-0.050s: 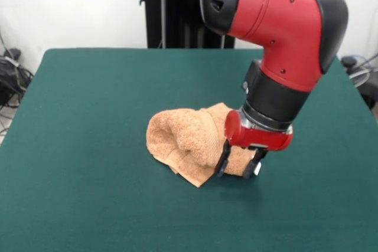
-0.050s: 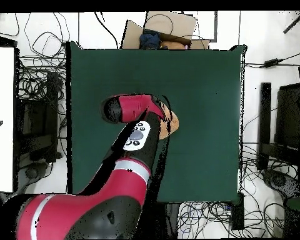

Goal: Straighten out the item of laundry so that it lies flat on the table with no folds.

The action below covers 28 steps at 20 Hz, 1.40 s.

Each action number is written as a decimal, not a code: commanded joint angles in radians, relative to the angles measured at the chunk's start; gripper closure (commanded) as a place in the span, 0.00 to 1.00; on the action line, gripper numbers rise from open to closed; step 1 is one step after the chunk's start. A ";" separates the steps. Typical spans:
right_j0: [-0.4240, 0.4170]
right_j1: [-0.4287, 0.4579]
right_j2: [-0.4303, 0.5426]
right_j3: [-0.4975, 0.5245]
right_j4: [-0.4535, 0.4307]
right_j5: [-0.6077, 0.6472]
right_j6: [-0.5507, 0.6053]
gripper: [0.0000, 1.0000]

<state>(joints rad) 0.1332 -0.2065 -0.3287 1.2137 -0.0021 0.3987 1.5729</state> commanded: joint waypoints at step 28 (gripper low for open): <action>0.010 -0.204 0.085 0.321 0.013 -0.050 0.226 0.00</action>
<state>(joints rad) 0.1285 -0.3792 -0.3290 1.3393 -0.0022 0.3975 1.5729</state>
